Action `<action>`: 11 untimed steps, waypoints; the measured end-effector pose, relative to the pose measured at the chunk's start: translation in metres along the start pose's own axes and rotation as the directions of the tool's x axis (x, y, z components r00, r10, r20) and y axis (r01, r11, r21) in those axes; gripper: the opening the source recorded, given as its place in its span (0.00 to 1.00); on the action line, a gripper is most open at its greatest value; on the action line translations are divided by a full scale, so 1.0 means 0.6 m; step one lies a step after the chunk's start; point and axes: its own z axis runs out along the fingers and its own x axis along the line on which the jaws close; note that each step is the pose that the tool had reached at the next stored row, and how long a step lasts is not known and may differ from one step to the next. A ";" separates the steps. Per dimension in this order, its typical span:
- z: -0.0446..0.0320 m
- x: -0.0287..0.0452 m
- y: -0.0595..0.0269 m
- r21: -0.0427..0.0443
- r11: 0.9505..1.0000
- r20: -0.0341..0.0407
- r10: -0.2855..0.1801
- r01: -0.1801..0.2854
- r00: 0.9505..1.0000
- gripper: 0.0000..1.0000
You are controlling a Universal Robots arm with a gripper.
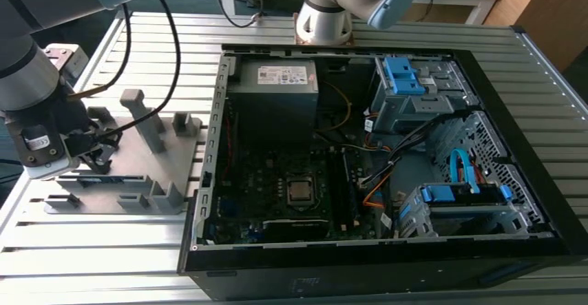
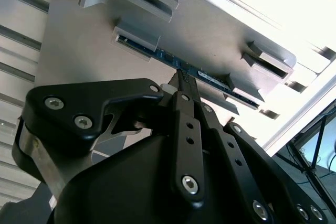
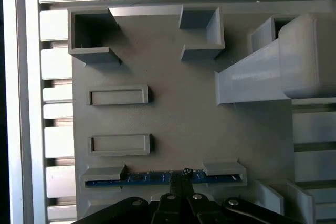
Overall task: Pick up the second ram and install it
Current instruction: 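Pick up the second ram and move it above second insertion slot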
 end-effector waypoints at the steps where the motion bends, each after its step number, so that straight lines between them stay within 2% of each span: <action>1: 0.000 0.000 0.000 0.000 1.000 0.000 0.000 0.000 1.000 0.10; 8: 0.000 0.000 0.000 0.000 1.000 0.000 -0.002 0.002 1.000 0.10; 11: 0.000 0.000 0.000 -0.001 1.000 -0.001 -0.026 0.026 1.000 0.10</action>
